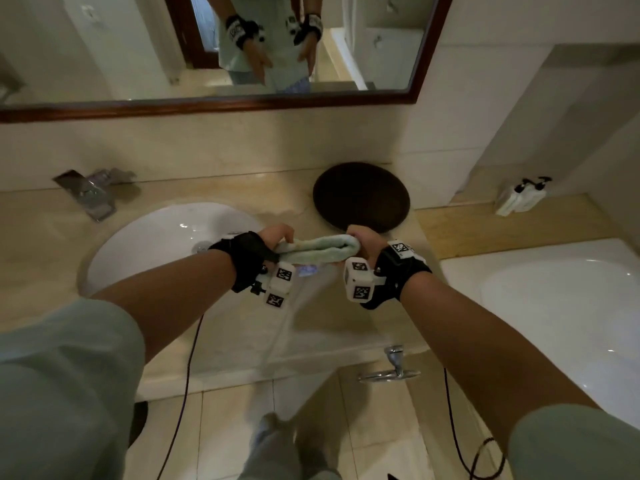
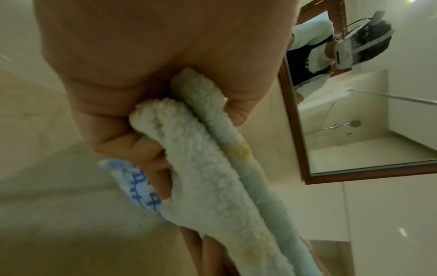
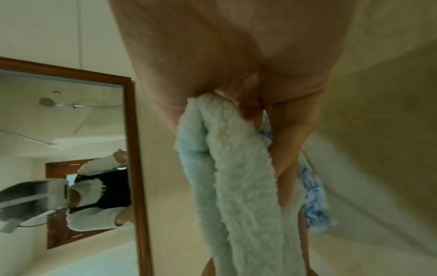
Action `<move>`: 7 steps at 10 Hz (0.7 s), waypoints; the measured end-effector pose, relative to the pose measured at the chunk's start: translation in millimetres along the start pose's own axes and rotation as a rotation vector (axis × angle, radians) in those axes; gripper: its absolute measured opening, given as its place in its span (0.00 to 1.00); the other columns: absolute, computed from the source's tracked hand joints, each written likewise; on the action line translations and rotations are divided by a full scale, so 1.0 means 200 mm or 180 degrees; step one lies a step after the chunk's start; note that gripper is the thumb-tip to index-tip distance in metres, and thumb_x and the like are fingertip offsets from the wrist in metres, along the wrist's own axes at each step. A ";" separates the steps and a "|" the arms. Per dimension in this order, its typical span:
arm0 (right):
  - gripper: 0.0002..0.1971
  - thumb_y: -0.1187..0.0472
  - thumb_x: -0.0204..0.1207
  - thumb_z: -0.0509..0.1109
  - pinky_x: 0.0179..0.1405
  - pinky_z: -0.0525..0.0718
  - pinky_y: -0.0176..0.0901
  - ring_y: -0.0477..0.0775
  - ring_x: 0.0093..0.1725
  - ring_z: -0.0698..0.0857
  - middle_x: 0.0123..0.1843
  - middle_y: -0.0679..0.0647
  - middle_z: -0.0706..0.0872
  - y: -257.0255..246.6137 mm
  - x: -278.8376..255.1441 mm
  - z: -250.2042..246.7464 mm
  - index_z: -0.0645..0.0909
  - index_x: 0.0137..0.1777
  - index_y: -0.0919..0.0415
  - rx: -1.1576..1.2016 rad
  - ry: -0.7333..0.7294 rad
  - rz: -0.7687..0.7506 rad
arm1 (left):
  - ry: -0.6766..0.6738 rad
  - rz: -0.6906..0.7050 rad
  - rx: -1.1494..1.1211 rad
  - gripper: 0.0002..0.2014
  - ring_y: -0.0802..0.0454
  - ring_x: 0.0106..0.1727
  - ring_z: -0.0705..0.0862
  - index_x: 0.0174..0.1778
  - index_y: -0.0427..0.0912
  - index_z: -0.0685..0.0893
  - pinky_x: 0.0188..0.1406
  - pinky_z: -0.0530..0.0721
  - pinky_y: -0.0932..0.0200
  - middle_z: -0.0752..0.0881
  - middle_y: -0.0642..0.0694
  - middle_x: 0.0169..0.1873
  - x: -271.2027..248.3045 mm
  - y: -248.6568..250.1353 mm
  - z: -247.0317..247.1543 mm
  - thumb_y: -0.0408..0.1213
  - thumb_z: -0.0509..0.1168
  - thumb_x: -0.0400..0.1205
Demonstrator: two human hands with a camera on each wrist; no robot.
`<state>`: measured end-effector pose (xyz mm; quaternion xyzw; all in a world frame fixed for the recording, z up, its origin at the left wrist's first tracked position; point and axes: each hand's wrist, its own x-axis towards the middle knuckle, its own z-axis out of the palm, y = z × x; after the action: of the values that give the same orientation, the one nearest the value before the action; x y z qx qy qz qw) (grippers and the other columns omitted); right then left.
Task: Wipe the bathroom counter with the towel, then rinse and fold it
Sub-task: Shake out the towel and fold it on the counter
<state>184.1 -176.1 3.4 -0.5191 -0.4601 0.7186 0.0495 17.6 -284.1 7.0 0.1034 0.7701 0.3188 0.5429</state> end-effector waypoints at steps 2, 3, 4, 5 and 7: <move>0.07 0.59 0.79 0.60 0.54 0.84 0.54 0.54 0.38 0.79 0.40 0.55 0.77 -0.31 0.04 -0.11 0.74 0.39 0.58 0.0166 0.0217 -0.0247 | 0.0262 0.0619 0.0002 0.07 0.40 0.43 0.79 0.33 0.44 0.76 0.55 0.83 0.40 0.78 0.39 0.39 0.15 0.32 -0.05 0.41 0.65 0.64; 0.07 0.61 0.79 0.61 0.34 0.81 0.44 0.53 0.36 0.79 0.31 0.55 0.83 -0.52 0.03 -0.13 0.77 0.41 0.60 0.0277 0.0166 -0.0360 | -0.0143 0.0493 -0.0327 0.07 0.40 0.46 0.79 0.36 0.43 0.76 0.57 0.82 0.38 0.77 0.40 0.38 0.20 0.56 -0.02 0.41 0.64 0.66; 0.09 0.71 0.75 0.70 0.48 0.78 0.46 0.56 0.47 0.82 0.46 0.64 0.87 -0.68 0.20 -0.30 0.81 0.53 0.74 -0.1125 0.0228 -0.0975 | -0.0591 0.0624 -0.0573 0.06 0.44 0.39 0.75 0.43 0.40 0.76 0.40 0.76 0.53 0.75 0.41 0.40 0.12 0.71 0.00 0.35 0.60 0.72; 0.18 0.58 0.80 0.64 0.62 0.79 0.47 0.41 0.23 0.85 0.22 0.44 0.85 -0.83 0.36 -0.35 0.88 0.32 0.64 0.0140 0.0338 -0.0717 | -0.0947 0.0614 -0.1270 0.08 0.44 0.43 0.75 0.52 0.41 0.74 0.40 0.77 0.55 0.73 0.40 0.46 0.26 0.86 0.04 0.31 0.54 0.79; 0.16 0.56 0.72 0.63 0.50 0.86 0.51 0.61 0.59 0.85 0.58 0.61 0.82 -0.90 0.62 -0.40 0.78 0.58 0.61 0.0402 0.0675 -0.0594 | -0.0850 0.0803 -0.1551 0.25 0.39 0.60 0.81 0.64 0.39 0.73 0.46 0.86 0.50 0.77 0.38 0.66 0.53 0.98 0.16 0.31 0.66 0.70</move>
<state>118.0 44.0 42.5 -0.5429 -0.4525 0.6795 0.1968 -32.4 -65.7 36.6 0.1058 0.5739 0.5426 0.6042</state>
